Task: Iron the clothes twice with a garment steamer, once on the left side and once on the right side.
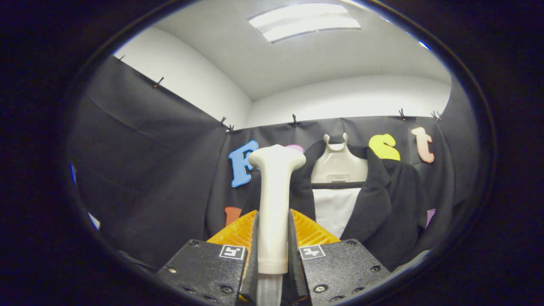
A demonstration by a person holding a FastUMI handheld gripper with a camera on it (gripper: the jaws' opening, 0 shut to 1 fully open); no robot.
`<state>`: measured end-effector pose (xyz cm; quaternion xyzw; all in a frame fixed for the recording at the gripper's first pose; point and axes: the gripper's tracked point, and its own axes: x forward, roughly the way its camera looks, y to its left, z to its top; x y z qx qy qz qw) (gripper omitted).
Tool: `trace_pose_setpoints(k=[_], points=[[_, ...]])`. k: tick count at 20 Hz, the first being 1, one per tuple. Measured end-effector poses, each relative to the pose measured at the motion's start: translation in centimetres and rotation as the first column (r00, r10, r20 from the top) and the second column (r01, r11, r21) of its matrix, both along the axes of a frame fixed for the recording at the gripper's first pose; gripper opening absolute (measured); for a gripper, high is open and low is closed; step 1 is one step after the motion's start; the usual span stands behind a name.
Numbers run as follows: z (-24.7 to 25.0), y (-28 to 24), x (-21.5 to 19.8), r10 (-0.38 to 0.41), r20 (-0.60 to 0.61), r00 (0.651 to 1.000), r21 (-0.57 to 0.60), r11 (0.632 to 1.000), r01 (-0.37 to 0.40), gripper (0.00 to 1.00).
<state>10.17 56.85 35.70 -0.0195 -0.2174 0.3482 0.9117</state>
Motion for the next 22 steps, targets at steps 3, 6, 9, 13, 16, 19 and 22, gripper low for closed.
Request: trace_pose_setpoints(k=[3,6,9,13,16,19,22], points=[[-1.2,-0.4,0.3,-0.013,-0.014,1.000,-0.011,1.000,0.013,0.33],[-2.1,-1.2,-1.5,-0.020,0.022,1.000,-0.013,1.000,0.020,0.33],[-4.7,-2.5,-1.8,-0.072,-0.028,0.997,-0.034,0.997,0.071,0.33],[-8.5,-2.9,-2.8,-0.139,-0.135,0.981,-0.070,0.989,0.130,0.33],[-11.7,-4.0,-3.4,-0.208,-0.181,0.961,-0.110,0.976,0.191,0.33],[-15.2,-4.9,-3.8,-0.255,-0.233,0.938,-0.151,0.963,0.224,0.33],[-17.6,-5.7,-4.5,-0.286,-0.276,0.918,-0.184,0.953,0.242,0.33]])
